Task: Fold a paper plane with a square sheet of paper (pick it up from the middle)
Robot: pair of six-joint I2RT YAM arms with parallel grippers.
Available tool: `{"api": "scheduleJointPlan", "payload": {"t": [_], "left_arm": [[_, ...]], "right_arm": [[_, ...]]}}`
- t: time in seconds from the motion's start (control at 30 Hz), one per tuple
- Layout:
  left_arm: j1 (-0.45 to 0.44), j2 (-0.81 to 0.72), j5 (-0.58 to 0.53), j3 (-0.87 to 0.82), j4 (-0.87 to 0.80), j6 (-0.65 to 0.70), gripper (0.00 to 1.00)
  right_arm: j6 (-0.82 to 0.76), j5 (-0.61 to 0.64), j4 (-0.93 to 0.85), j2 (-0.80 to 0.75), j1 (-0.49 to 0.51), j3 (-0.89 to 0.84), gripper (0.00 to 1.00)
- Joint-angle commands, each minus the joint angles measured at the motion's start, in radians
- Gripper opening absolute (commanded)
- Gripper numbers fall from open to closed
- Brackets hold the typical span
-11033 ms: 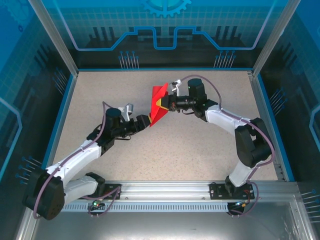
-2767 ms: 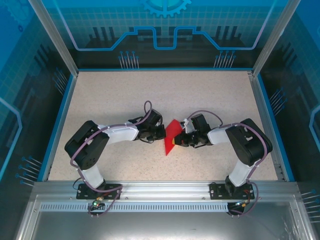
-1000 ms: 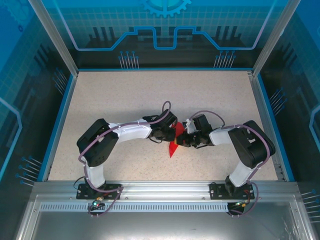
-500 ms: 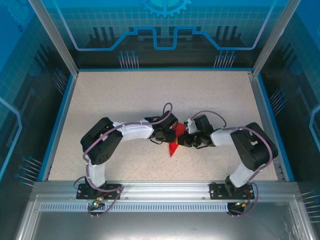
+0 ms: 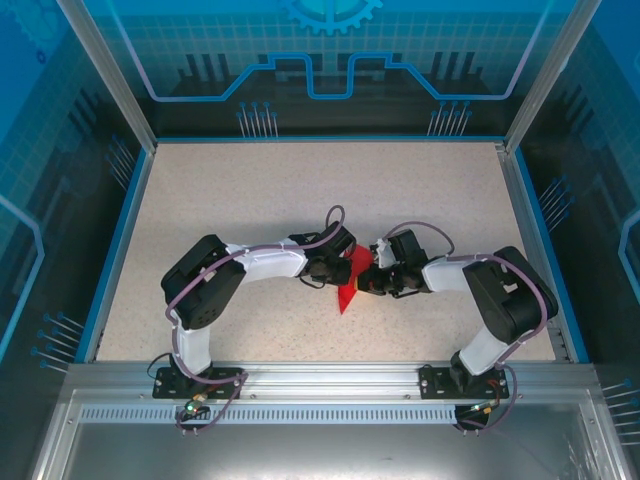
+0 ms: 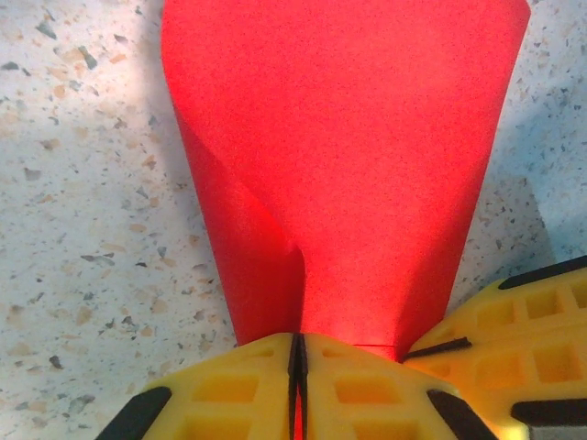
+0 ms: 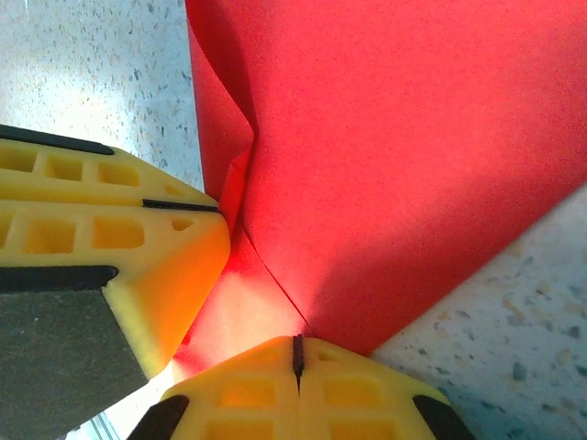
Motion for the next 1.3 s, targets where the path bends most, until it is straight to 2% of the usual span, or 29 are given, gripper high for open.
{"api": "scheduleJointPlan", "payload": {"t": [0.0, 0.27, 1.27], "left_arm": [[0.005, -0.031, 0.034, 0.007, 0.016, -0.006, 0.11], [0.004, -0.085, 0.095, -0.006, 0.062, -0.03, 0.12], [0.003, 0.034, 0.149, -0.037, 0.099, -0.023, 0.12]], "right_arm": [[-0.025, 0.035, -0.045, 0.031, 0.001, 0.014, 0.0], [-0.027, 0.046, -0.041, 0.048, 0.001, 0.008, 0.0], [-0.012, 0.029, 0.043, -0.004, -0.02, -0.06, 0.0]]}}
